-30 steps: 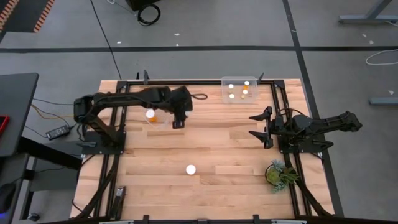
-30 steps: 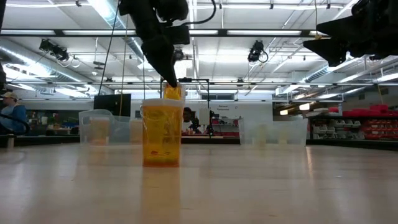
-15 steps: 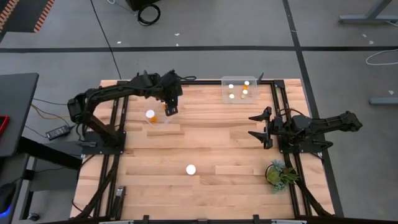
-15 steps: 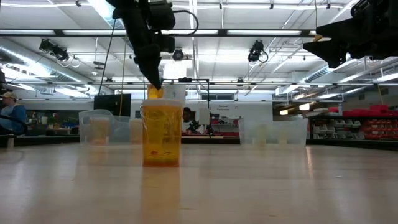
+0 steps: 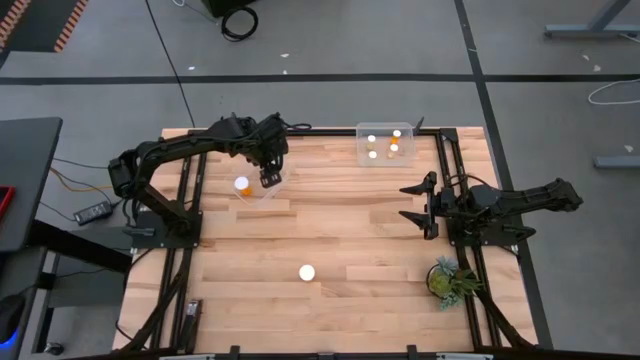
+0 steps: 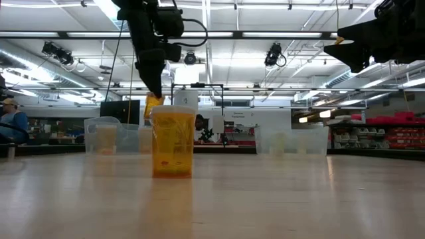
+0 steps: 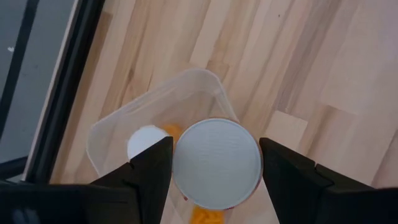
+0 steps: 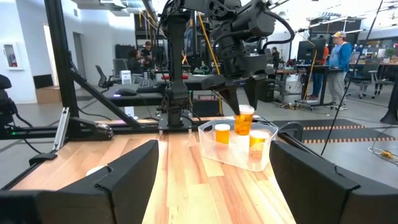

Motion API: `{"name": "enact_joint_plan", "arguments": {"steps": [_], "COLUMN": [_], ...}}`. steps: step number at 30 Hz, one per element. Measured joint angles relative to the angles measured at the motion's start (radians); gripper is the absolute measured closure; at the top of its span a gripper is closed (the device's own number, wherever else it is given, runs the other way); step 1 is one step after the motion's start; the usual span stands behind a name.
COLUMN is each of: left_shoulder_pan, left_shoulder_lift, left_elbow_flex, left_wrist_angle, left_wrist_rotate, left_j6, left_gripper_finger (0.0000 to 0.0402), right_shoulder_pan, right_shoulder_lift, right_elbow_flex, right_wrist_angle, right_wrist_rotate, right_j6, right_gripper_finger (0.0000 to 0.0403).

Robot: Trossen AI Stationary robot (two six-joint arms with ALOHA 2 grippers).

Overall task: Pick and place medicine bottles into bin by pill shape (circle, oval)
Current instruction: Put the top orange pill bottle into the left transparent bin

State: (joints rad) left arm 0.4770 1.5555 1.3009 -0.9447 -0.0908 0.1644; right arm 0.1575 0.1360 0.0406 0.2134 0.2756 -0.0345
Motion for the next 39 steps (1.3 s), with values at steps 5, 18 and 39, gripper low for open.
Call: {"name": "enact_joint_plan", "arguments": {"steps": [5, 18, 39], "left_shoulder_pan": [-0.003, -0.011, -0.014], "left_shoulder_lift": [0.0, 0.0, 0.001], "left_elbow_flex": [0.0, -0.017, -0.259], "left_wrist_angle": [-0.004, 0.008, 0.269], "left_wrist_rotate": [0.002, 0.002, -0.003], "left_j6": [-0.027, -0.06, -0.015], "left_gripper_finger": [0.017, 0.017, 0.017], "right_shoulder_pan": [0.0, 0.0, 0.0], "right_shoulder_lift": [0.0, 0.0, 0.0], "right_elbow_flex": [0.0, 0.0, -0.001], "right_wrist_angle": [0.0, 0.0, 0.0], "right_wrist_rotate": [0.0, 0.0, 0.0], "right_j6": [0.0, 0.0, 0.0], "right_gripper_finger": [0.0089, 0.0089, 0.0089]}}
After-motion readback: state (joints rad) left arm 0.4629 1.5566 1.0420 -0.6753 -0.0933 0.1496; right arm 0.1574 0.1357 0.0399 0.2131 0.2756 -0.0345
